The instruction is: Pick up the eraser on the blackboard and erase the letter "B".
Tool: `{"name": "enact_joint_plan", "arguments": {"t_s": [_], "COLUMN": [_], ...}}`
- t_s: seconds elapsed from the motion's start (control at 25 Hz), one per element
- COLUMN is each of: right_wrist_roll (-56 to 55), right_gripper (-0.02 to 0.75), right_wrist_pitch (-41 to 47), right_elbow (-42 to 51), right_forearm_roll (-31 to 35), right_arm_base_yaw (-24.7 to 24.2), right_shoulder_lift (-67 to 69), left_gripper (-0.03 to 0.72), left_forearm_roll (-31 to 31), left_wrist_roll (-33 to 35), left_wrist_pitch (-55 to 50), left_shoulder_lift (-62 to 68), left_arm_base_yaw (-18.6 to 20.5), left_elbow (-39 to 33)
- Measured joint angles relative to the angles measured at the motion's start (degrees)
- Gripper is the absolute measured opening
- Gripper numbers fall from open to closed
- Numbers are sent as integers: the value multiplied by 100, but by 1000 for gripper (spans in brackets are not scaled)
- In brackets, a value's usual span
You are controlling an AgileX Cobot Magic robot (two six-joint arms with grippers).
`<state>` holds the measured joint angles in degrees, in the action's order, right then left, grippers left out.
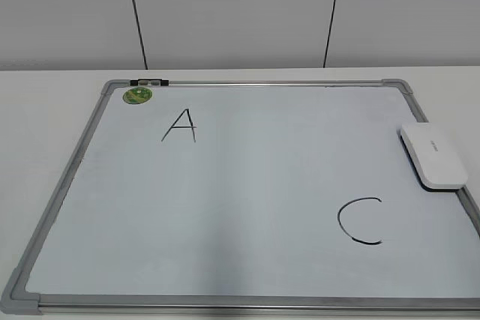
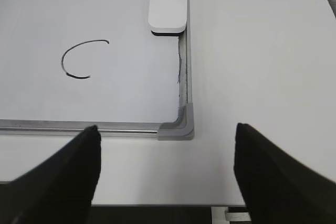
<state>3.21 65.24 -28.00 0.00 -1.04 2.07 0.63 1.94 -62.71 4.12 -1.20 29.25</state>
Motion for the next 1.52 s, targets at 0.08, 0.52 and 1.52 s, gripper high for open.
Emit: {"name": "enact_joint_plan", "arguments": {"t_s": [0.08,0.52,1.52], "right_wrist_roll": [0,0,-3], "right_gripper": [587,587,587], "right_wrist_pitch": [0,0,0], "right_elbow": [0,0,0], "right_forearm_roll": [40,0,40], "right_arm_base_yaw": [0,0,0], "right_shoulder_lift": [-99,-304,-304], "left_gripper": [442,441,310], "left_forearm_roll": [0,0,0], "left_wrist_roll": [0,0,0], "left_wrist_pitch": [-9,-24,-24], "left_shoulder_lift": [-155,-356,-356], "left_arm_base_yaw": [0,0,0], "left_elbow": [0,0,0]}}
